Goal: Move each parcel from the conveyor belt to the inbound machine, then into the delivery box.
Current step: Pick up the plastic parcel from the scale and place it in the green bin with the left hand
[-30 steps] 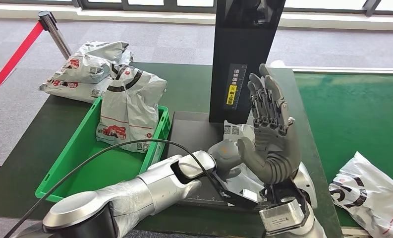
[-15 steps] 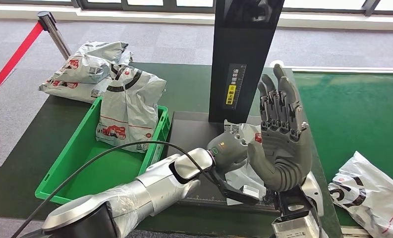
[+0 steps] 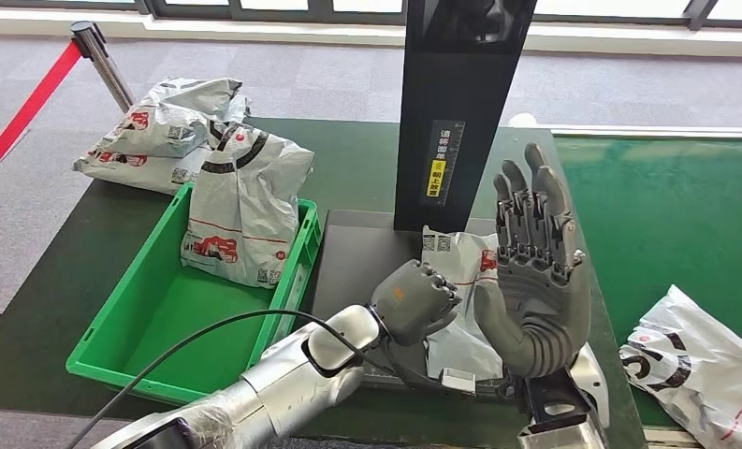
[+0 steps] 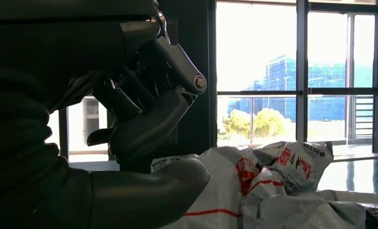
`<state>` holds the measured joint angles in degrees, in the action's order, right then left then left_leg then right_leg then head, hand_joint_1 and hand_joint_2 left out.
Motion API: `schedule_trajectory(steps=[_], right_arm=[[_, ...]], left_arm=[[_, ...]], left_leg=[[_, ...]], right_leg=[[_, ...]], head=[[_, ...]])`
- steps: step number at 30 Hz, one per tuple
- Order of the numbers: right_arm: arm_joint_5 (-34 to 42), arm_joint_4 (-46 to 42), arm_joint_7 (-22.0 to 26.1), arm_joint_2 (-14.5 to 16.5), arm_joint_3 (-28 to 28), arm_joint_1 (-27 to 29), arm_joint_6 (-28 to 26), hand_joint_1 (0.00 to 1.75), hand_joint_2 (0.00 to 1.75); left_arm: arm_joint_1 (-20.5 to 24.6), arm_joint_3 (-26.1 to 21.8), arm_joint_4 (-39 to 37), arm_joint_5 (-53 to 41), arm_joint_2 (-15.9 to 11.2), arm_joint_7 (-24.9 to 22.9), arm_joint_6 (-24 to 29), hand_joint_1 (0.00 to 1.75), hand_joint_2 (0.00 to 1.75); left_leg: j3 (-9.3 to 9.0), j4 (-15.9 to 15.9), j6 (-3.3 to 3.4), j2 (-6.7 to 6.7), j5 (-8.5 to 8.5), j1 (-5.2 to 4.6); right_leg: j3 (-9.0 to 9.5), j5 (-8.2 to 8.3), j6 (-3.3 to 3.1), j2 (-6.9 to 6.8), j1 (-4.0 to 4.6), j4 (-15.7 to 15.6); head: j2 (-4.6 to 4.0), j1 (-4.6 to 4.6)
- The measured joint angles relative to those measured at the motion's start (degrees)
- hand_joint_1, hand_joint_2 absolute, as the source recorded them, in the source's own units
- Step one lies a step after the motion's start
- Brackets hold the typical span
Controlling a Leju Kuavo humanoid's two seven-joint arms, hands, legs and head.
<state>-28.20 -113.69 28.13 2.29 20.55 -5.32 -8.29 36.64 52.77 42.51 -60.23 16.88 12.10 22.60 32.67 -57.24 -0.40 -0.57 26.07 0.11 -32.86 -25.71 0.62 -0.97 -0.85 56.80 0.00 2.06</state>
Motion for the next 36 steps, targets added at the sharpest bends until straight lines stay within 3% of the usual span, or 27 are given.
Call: schedule_trajectory(steps=[1,2,10,19,24,36], right_arm=[[0.0,0.0,0.2,0.0,0.0,0.2,-0.2,0.0,1.75],[0.1,0.1,0.4,0.0,0.0,0.3,-0.3,0.0,1.75],[0.7,0.7,0.6,0.0,-0.1,0.3,-0.4,0.0,1.75],[0.5,0.9,0.8,0.0,-1.0,0.5,-0.7,0.0,1.75],[-0.1,0.9,1.9,-0.1,-1.7,2.1,-1.1,0.0,1.75],[-1.5,0.4,1.9,-0.2,-1.8,3.4,-0.8,0.0,1.75]], left_arm=[[-0.6,-0.7,0.0,0.7,0.0,0.8,-0.5,0.2,1.75],[-1.1,-1.4,0.0,1.6,0.0,1.5,-1.1,0.01,1.75],[-3.6,-7.1,0.9,8.7,0.6,4.6,-3.8,0.0,1.75],[-4.2,-8.0,1.2,11.9,2.6,6.3,-9.7,0.0,1.75],[-2.4,-5.4,-0.2,16.9,3.6,5.3,-15.4,0.0,1.75],[-0.9,1.6,-2.7,19.8,4.0,4.7,-21.4,0.0,1.75]], left_leg=[[0.0,0.0,0.0,0.0,0.0,0.0],[0.0,0.0,0.0,0.0,-0.01,0.0],[0.0,0.0,0.0,0.0,-0.01,0.0],[0.03,0.0,0.0,0.0,0.0,-0.01],[0.03,0.0,0.0,-0.01,0.0,-0.01],[0.04,0.0,0.0,-0.04,0.0,-0.01]], right_leg=[[0.0,0.0,0.0,0.0,0.0,0.0],[0.0,0.01,0.0,0.0,0.0,0.0],[0.0,0.01,0.0,0.0,0.0,0.0],[-0.06,0.01,0.0,0.0,-0.01,0.0],[-0.05,0.01,0.0,0.0,-0.01,0.0],[-0.08,0.01,0.0,0.06,-0.01,0.0]], head=[[0.0,0.0],[0.0,0.01],[0.0,0.0],[0.0,-0.01],[0.0,-0.01],[0.0,-0.01]])
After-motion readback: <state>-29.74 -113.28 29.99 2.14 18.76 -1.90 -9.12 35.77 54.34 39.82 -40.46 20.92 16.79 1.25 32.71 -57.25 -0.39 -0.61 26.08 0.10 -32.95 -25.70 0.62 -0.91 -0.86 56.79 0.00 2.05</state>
